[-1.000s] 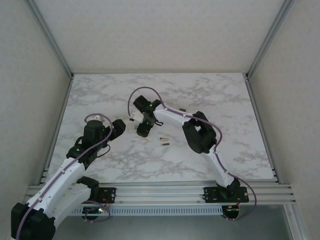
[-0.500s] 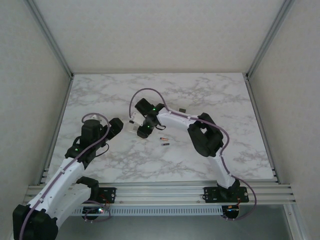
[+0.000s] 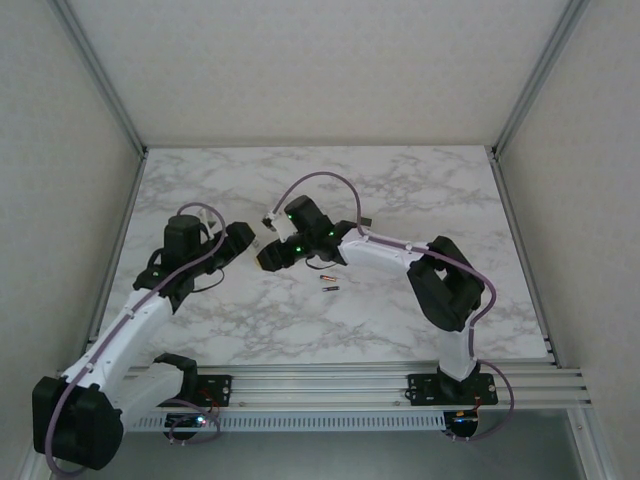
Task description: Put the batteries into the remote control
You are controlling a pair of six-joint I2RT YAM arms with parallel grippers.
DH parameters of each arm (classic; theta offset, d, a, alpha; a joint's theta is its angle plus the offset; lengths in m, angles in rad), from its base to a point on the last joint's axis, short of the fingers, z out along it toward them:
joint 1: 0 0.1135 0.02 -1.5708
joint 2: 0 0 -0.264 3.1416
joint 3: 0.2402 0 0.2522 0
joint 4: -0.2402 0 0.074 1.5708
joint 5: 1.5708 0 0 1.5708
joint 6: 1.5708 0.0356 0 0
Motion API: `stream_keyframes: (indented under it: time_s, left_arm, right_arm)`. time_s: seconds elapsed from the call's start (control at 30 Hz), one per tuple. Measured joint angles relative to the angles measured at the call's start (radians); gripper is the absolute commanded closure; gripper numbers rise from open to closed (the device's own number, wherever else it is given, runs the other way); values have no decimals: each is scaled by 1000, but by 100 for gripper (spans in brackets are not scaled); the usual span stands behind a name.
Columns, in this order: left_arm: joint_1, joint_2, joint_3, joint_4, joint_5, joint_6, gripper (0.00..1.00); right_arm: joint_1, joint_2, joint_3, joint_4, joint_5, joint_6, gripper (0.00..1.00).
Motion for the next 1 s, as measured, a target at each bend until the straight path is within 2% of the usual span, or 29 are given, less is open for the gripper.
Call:
stream_keyframes:
  time_s: [0.23, 0.43, 0.57, 0.73, 0.8, 0.87, 1.0]
  left_arm:
    - [0, 54, 0, -13, -29, 5, 47]
    - [0, 54, 0, -22, -51, 25, 78]
    - [0, 70, 9, -41, -50, 58, 88]
    - [0, 123, 95, -134, -53, 124, 94]
    - [0, 145, 136, -172, -56, 151, 94]
    - [-1, 167, 180, -209, -77, 183, 94]
    - [0, 205, 273, -301, -176, 253, 95]
  right_arm:
    - [10, 0, -5, 81, -39, 82, 62]
    - [18, 0, -11, 116, -47, 140, 61]
    - [30, 0, -13, 116, -30, 180, 59]
    - [31, 0, -14, 124, -24, 228, 42]
    - [32, -3, -13, 126, -20, 235, 26]
    - [35, -17, -13, 114, -11, 236, 17]
    - [42, -110, -13, 64, 31, 209, 13]
